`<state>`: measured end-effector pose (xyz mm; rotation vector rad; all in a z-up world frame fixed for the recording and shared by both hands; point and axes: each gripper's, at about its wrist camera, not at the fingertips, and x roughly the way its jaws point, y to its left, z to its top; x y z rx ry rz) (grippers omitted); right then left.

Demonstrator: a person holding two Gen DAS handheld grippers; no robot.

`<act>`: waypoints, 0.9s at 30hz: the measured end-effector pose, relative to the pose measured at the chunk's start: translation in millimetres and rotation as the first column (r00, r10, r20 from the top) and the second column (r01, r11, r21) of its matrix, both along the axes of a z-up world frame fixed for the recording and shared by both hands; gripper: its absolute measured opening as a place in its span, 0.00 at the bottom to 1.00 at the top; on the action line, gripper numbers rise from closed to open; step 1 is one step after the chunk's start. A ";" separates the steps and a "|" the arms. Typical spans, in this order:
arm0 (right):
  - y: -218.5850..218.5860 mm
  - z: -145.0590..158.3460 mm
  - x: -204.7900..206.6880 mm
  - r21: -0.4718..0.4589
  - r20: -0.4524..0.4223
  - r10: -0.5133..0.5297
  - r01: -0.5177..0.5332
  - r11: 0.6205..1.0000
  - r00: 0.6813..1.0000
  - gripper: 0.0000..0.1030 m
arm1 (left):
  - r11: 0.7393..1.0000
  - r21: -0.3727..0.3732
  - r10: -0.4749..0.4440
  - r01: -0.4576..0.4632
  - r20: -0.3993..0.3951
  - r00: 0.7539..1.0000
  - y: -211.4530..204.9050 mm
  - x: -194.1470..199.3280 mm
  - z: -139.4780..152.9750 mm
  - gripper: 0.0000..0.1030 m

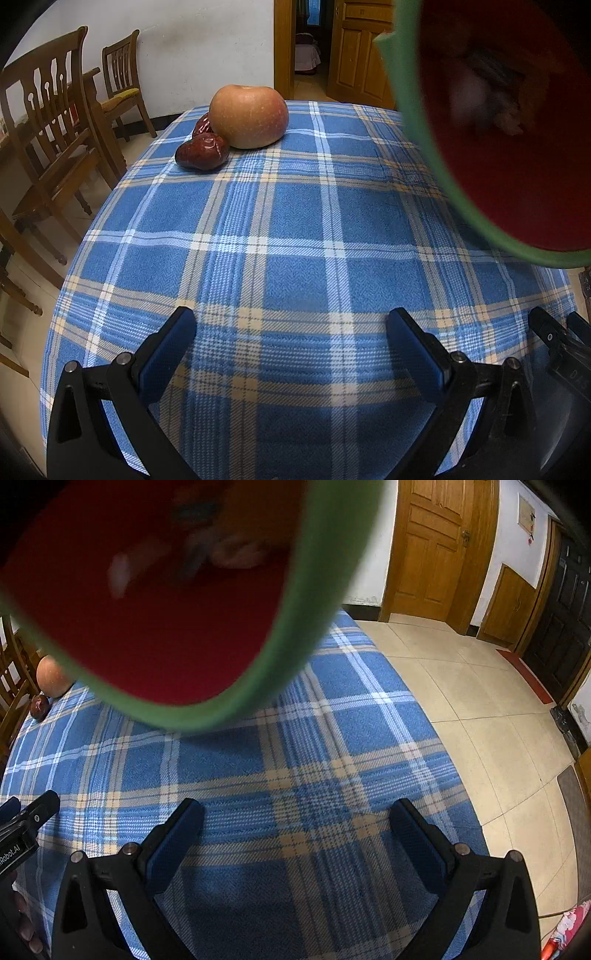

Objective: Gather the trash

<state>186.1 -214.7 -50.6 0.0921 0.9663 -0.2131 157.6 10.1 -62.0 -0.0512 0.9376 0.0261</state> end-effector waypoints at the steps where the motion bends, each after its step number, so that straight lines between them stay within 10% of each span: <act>1: 0.5 0.3 0.0 0.000 0.000 0.000 0.000 1.000 1.000 1.00 | 1.000 0.000 0.000 0.000 0.000 1.000 2.3 1.3 -0.7 0.99; 27: 0.7 1.6 0.6 -0.001 -0.001 0.000 0.000 1.000 1.000 1.00 | 1.000 -0.002 0.000 0.000 -0.001 1.000 1.0 2.2 -0.7 0.99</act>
